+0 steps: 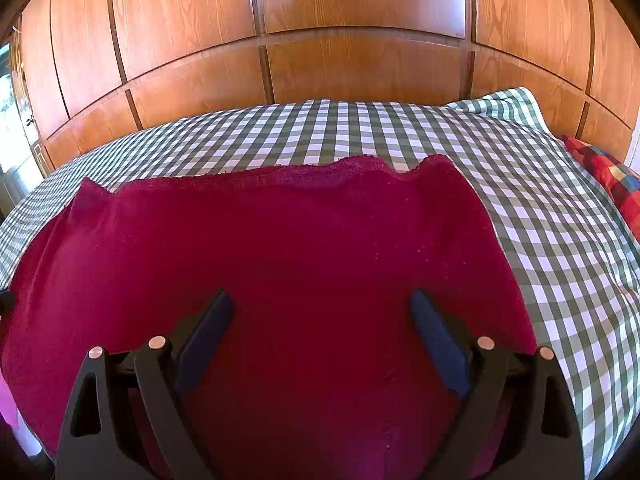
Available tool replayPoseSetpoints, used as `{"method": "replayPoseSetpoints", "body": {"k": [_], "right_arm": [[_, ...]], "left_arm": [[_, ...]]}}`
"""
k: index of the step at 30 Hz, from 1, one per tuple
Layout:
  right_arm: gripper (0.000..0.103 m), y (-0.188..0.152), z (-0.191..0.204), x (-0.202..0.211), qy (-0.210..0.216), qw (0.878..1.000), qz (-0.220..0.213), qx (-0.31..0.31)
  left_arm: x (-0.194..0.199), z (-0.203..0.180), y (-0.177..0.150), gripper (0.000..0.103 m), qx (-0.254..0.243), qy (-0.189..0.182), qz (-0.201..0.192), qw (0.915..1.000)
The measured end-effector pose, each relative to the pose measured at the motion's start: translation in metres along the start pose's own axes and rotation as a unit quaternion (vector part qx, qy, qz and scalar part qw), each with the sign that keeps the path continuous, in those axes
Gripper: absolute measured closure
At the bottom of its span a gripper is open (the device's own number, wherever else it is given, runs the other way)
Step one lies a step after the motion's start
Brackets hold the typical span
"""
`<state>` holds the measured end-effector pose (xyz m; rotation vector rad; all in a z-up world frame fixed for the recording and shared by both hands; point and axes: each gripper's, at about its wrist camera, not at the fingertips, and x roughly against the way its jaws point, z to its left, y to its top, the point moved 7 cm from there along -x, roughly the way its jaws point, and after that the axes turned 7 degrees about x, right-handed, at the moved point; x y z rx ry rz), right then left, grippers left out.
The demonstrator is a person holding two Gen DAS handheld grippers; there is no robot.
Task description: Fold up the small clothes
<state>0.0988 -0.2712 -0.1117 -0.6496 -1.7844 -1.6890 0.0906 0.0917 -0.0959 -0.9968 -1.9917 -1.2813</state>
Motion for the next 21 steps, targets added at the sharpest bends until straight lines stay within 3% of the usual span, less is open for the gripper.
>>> {"method": "replayPoseSetpoints", "body": {"k": [1,4,6,10,12,15,18,21], "right_arm": [[0.012,0.000,0.000,0.000,0.000,1.000,0.000,0.000],[0.012,0.000,0.000,0.000,0.001,1.000,-0.001,0.000],[0.012,0.000,-0.001,0.000,0.004,1.000,-0.002,-0.001],[0.011,0.001,-0.001,-0.001,0.005,1.000,-0.003,0.000],[0.011,0.001,-0.002,-0.001,0.006,1.000,-0.004,0.000],[0.011,0.001,-0.001,-0.001,0.006,1.000,-0.004,0.000],[0.011,0.002,-0.002,0.000,0.010,1.000,0.000,-0.005],[0.011,0.004,-0.005,0.008,0.029,0.999,0.019,-0.017]], "left_arm": [[-0.002,0.000,0.000,0.082,0.013,-0.017,0.006,0.9997],[0.017,-0.001,0.007,0.092,0.037,-0.070,-0.030,0.9964],[0.020,0.006,0.003,0.094,0.035,-0.058,-0.031,0.9972],[-0.002,0.010,-0.017,0.094,0.001,0.001,-0.013,0.9999],[0.001,0.006,-0.017,0.091,-0.005,0.019,-0.017,0.9997],[0.013,0.009,-0.011,0.058,0.009,0.056,-0.038,0.9977],[0.027,0.003,-0.001,0.058,0.008,0.043,-0.066,0.9969],[0.035,-0.016,-0.001,0.058,-0.027,0.039,-0.084,0.9953]]}}
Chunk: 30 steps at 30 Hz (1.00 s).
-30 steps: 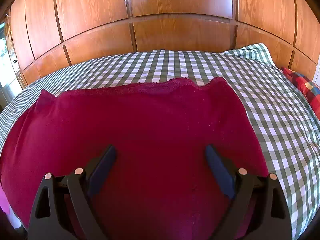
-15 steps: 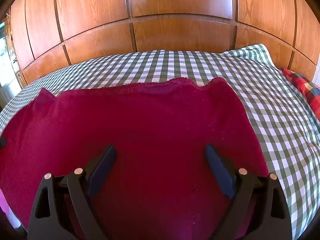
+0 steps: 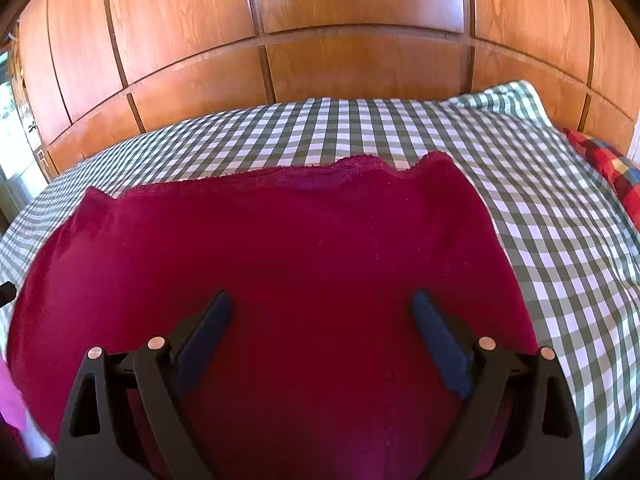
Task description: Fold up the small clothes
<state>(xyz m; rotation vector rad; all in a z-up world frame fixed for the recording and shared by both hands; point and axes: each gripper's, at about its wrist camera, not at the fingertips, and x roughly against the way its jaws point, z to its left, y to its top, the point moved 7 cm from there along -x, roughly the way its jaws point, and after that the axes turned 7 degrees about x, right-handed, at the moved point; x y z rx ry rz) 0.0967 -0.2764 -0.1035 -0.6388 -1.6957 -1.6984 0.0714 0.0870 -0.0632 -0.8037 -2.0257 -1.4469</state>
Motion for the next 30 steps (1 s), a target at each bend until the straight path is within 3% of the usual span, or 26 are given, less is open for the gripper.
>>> {"method": "replayPoseSetpoints", "body": {"k": [3,6,10,13,19,24,28,30], "right_arm": [[0.012,0.003,-0.016,0.029,0.024,0.999,-0.014,-0.037],[0.012,-0.004,-0.057,0.059,0.054,0.992,-0.028,-0.111],[0.021,-0.031,-0.101,0.070,0.080,0.979,-0.008,-0.188],[0.028,-0.051,-0.111,0.063,0.127,0.965,0.016,-0.229],[0.037,-0.055,-0.093,0.038,0.196,0.949,0.035,-0.245],[0.038,-0.045,-0.082,0.017,0.206,0.951,0.048,-0.225],[0.069,-0.044,-0.074,0.015,0.202,0.957,0.061,-0.200],[0.073,-0.040,-0.065,0.016,0.203,0.959,0.063,-0.187]], "left_arm": [[0.001,-0.018,-0.004,0.058,-0.032,-0.008,-0.003,0.9995],[-0.004,-0.034,-0.008,0.058,-0.052,-0.025,0.006,0.9984],[-0.015,-0.043,-0.012,0.058,-0.056,-0.032,0.022,0.9977],[-0.026,-0.041,-0.016,0.058,-0.051,-0.029,0.040,0.9975],[-0.033,-0.035,-0.020,0.056,-0.043,-0.032,0.052,0.9972],[-0.026,-0.039,-0.017,0.056,-0.035,-0.047,0.041,0.9974],[-0.027,-0.036,-0.017,0.056,-0.034,-0.039,0.042,0.9978],[-0.025,-0.032,-0.015,0.058,-0.022,-0.042,0.038,0.9981]]}}
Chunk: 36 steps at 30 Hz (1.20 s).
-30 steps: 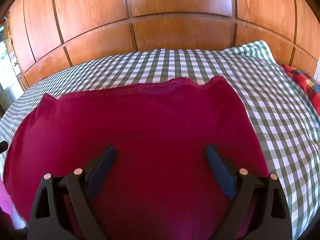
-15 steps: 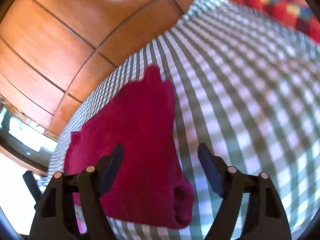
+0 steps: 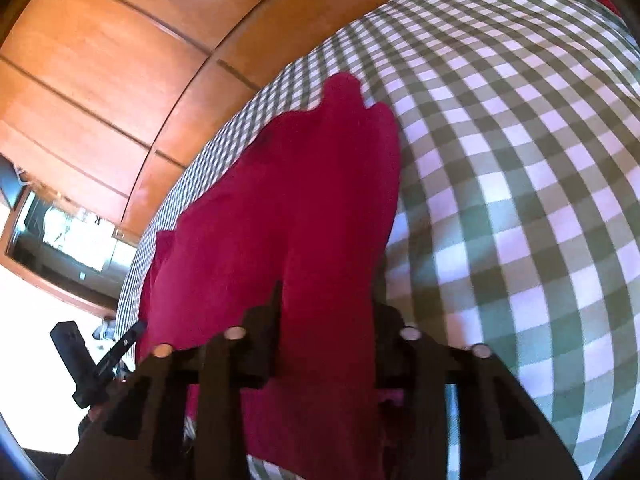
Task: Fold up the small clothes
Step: 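Grasp the sweatshirt edge with the right gripper and lift it, then fold the lifted edge over the stack with the right gripper while the left gripper holds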
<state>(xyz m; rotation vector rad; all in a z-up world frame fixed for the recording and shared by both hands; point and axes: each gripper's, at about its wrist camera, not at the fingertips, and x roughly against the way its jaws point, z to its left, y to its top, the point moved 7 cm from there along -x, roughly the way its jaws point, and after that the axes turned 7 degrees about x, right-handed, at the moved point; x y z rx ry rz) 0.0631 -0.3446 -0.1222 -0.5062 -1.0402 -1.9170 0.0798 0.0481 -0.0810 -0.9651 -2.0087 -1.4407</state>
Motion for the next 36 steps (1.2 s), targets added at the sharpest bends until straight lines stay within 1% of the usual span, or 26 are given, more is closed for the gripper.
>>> {"method": "replayPoseSetpoints", "body": {"k": [1,2,3,5,7,9,14,17,21,24,25,27,30,32,33,34,35,36], "right_arm": [[0.073,0.000,0.005,-0.001,0.002,1.000,0.001,0.002],[0.074,0.001,0.008,-0.001,0.004,1.000,0.001,0.002],[0.075,0.002,0.012,-0.001,0.005,1.000,0.000,0.002],[0.076,0.008,0.026,0.001,0.016,1.000,-0.004,0.006],[0.076,0.017,0.047,0.005,0.031,0.999,-0.010,0.016],[0.077,0.022,0.068,0.008,0.036,0.999,-0.013,0.029],[0.078,0.028,0.132,0.006,0.059,0.996,-0.009,0.069],[0.078,0.032,0.176,-0.005,0.074,0.993,-0.002,0.095],[0.078,0.034,0.243,-0.033,0.092,0.985,0.013,0.143],[0.079,0.031,0.284,-0.055,0.106,0.979,0.025,0.171],[0.079,0.029,0.301,-0.071,0.108,0.976,0.036,0.183],[0.079,0.020,0.321,-0.099,0.098,0.973,0.058,0.201],[0.079,0.001,0.330,-0.138,0.080,0.971,0.097,0.206],[0.079,-0.016,0.335,-0.163,0.070,0.966,0.125,0.215],[0.079,-0.023,0.337,-0.169,0.068,0.964,0.133,0.221],[0.078,-0.034,0.340,-0.178,0.062,0.959,0.145,0.234],[0.077,-0.041,0.340,-0.179,0.059,0.957,0.150,0.243],[0.076,-0.048,0.342,-0.182,0.057,0.954,0.154,0.253]], "left_arm": [[0.004,0.001,0.002,0.062,0.004,-0.004,-0.007,1.0000],[0.007,0.000,0.003,0.063,0.005,-0.010,-0.010,0.9999],[0.011,-0.002,0.004,0.063,0.001,-0.022,-0.012,0.9997],[0.012,-0.004,0.002,0.063,-0.010,-0.030,-0.007,0.9995],[0.008,-0.005,-0.002,0.063,-0.021,-0.031,0.005,0.9993],[0.003,-0.003,-0.007,0.063,-0.021,-0.027,0.016,0.9993],[-0.001,0.004,-0.009,0.063,-0.001,-0.054,0.027,0.9982],[-0.001,0.009,-0.009,0.063,0.012,-0.071,0.032,0.9969],[-0.002,0.013,-0.010,0.063,0.026,-0.093,0.036,0.9946],[-0.003,0.016,-0.011,0.063,0.038,-0.106,0.038,0.9929],[-0.002,0.016,-0.012,0.063,0.040,-0.109,0.038,0.9925],[-0.002,0.017,-0.013,0.063,0.047,-0.115,0.039,0.9915],[0.003,0.022,-0.012,0.063,0.066,-0.127,0.044,0.9887],[0.008,0.029,-0.011,0.063,0.085,-0.138,0.047,0.9857],[0.012,0.034,-0.010,0.063,0.098,-0.145,0.048,0.9833],[0.018,0.043,-0.010,0.063,0.119,-0.157,0.050,0.9792],[0.024,0.051,-0.009,0.063,0.135,-0.165,0.049,0.9757],[0.029,0.058,-0.007,0.063,0.147,-0.167,0.045,0.9739]]}}
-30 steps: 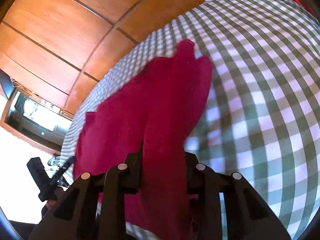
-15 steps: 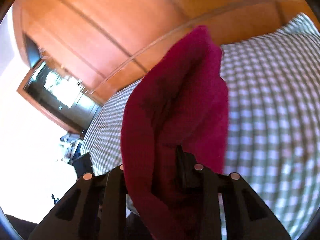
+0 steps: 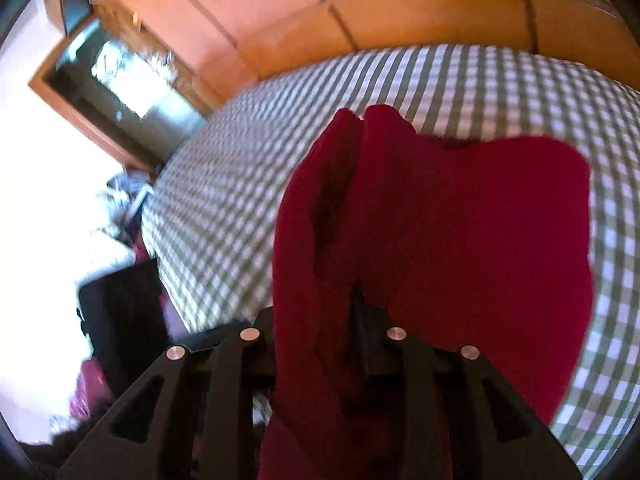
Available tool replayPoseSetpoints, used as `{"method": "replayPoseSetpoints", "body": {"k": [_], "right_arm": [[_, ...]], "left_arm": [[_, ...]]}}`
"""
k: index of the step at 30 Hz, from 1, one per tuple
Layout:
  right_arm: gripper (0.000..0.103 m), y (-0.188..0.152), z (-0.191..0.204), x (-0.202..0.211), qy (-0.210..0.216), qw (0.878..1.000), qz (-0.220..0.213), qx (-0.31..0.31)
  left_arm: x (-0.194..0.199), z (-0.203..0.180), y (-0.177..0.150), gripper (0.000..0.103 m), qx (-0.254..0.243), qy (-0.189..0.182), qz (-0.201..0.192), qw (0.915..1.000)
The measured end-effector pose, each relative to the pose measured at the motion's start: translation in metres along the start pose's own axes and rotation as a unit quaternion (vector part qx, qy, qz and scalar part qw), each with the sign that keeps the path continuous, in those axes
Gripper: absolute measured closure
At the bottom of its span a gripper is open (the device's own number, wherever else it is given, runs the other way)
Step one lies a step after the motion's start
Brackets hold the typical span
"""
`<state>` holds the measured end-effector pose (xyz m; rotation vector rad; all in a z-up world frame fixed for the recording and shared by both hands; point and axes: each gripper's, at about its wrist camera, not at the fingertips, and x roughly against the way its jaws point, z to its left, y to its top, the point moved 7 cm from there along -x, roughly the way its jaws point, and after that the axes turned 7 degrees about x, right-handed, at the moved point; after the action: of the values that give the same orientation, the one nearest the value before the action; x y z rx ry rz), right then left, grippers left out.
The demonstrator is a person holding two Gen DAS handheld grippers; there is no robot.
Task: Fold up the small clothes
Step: 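Fold the lifted edge over the stack with the right gripper while the left gripper holds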
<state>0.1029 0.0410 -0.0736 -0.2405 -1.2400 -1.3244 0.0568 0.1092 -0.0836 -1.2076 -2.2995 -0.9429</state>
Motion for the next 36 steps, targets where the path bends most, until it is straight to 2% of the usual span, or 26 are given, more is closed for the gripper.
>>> {"method": "replayPoseSetpoints", "body": {"k": [1,2,4,6,9,11,12,15,18,20,24,27,28,29,31,32,34,36], "right_arm": [[0.069,-0.002,0.003,-0.004,0.003,1.000,0.004,0.009],[0.053,-0.002,0.007,-0.005,0.015,1.000,0.003,0.013],[0.030,-0.005,0.021,0.003,0.049,0.998,-0.014,0.029],[0.026,-0.012,0.032,0.017,0.061,0.997,-0.031,0.047],[0.022,-0.025,0.027,0.048,0.065,0.995,-0.066,0.049],[0.021,-0.042,0.015,0.070,0.051,0.994,-0.086,0.043],[0.021,-0.046,0.002,0.083,0.038,0.994,-0.092,0.037],[0.021,-0.086,-0.031,0.105,-0.045,0.994,-0.091,0.032],[0.021,-0.120,-0.051,0.115,-0.102,0.992,-0.073,0.034],[0.024,-0.136,-0.062,0.104,-0.130,0.989,-0.057,0.036],[0.031,-0.146,-0.065,0.077,-0.133,0.990,-0.048,0.016],[0.046,-0.141,-0.062,0.064,-0.133,0.990,-0.055,0.012],[0.056,-0.135,-0.063,0.060,-0.129,0.990,-0.060,0.008],[0.071,-0.131,-0.059,0.057,-0.125,0.990,-0.060,0.007],[0.081,-0.124,-0.056,0.052,-0.132,0.989,-0.067,0.011],[0.086,-0.122,-0.055,0.055,-0.132,0.988,-0.075,0.014],[0.088,-0.123,-0.050,0.065,-0.130,0.988,-0.084,0.015],[0.089,-0.131,-0.054,0.062,-0.137,0.988,-0.074,0.018]], "left_arm": [[0.008,0.005,0.003,0.063,0.010,0.001,-0.007,0.9999],[0.016,0.010,0.005,0.063,0.022,0.002,-0.014,0.9997],[0.028,0.016,0.009,0.063,0.042,-0.004,-0.022,0.9989],[0.039,0.018,0.012,0.063,0.058,-0.013,-0.031,0.9978],[0.057,0.005,0.016,0.063,0.062,-0.041,-0.045,0.9962],[0.064,-0.005,0.020,0.060,0.061,-0.061,-0.046,0.9952],[0.067,-0.010,0.021,0.055,0.061,-0.071,-0.047,0.9945],[0.068,-0.030,0.027,0.048,0.057,-0.107,-0.034,0.9920],[0.051,-0.043,0.031,0.045,0.053,-0.108,0.000,0.9928],[0.036,-0.049,0.025,0.045,0.048,-0.101,0.034,0.9931],[0.011,-0.049,0.014,0.045,0.042,-0.063,0.075,0.9943],[0.006,-0.051,0.012,0.045,0.040,-0.056,0.078,0.9946],[0.006,-0.051,0.012,0.046,0.035,-0.053,0.077,0.9951],[0.006,-0.055,0.013,0.062,0.024,-0.049,0.074,0.9958],[0.010,-0.060,0.013,0.084,0.004,-0.036,0.059,0.9976],[0.017,-0.063,0.016,0.086,-0.008,-0.032,0.037,0.9988],[0.029,-0.063,0.016,0.088,-0.025,-0.031,0.011,0.9991],[0.030,-0.049,0.009,0.088,-0.022,-0.016,0.014,0.9995]]}}
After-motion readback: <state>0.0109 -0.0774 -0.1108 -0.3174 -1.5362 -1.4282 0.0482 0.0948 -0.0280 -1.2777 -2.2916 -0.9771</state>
